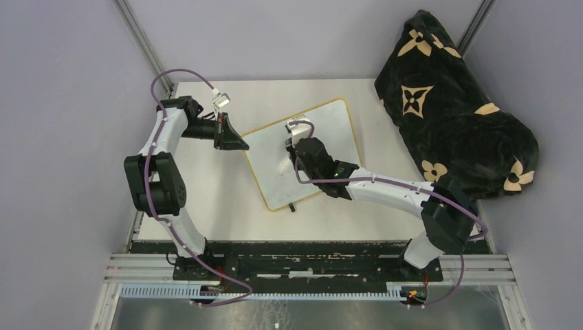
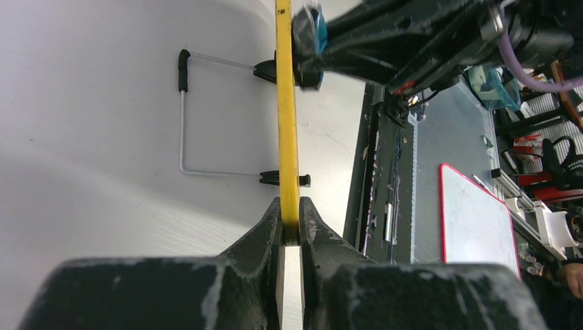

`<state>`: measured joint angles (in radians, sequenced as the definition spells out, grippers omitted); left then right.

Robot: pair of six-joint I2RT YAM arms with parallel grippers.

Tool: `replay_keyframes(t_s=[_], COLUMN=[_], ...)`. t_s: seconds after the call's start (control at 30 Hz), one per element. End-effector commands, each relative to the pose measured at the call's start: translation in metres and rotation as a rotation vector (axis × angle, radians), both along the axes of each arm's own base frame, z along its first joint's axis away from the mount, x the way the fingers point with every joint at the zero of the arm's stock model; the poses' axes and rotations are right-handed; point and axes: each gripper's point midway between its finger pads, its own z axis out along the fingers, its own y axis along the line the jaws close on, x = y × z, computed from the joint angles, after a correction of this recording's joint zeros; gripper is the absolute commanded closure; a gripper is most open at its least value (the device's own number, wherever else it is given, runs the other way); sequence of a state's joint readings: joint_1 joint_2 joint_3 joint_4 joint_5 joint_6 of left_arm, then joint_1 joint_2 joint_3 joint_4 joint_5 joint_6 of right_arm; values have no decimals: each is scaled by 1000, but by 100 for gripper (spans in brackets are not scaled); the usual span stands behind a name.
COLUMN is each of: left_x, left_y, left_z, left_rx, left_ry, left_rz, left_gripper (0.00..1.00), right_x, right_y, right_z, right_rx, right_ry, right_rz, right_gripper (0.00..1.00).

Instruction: Erase the whiteboard

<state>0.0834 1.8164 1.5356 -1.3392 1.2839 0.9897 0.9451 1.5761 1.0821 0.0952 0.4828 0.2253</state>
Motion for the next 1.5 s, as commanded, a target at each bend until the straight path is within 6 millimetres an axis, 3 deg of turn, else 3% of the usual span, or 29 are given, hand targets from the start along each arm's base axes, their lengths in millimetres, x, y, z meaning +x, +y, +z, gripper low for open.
replay_keyframes(t_s=[0.0, 0.23, 0.37, 0.57, 0.9, 1.0, 1.47], left_x=[-2, -3, -4, -5, -5, -4, -4], left_y=[2, 2, 2, 3, 2, 3, 1], left_z=[-10, -11, -11, -13, -11, -12, -10], left_rx=[80, 76, 85, 89, 85, 86, 81], left_ry=[-65, -61, -61, -61, -65, -63, -60], left_rz=[-32, -32, -33, -34, -35, -34, -33], left_gripper=[97, 97, 97, 97, 97, 97, 97], right_x=[-27, -62, -67, -53, -13, -13, -56], right_y=[30, 72, 80, 54, -31, -39, 51], right_z=[-12, -32, -42, -40, -34, -33, -50], right_rx=[-7, -5, -14, -43, -47, -28, 17], right_ry=[2, 26, 30, 8, 8, 14, 64], right_rz=[78, 170, 175, 88, -84, -82, 134], right_gripper=[99, 99, 99, 99, 99, 99, 99])
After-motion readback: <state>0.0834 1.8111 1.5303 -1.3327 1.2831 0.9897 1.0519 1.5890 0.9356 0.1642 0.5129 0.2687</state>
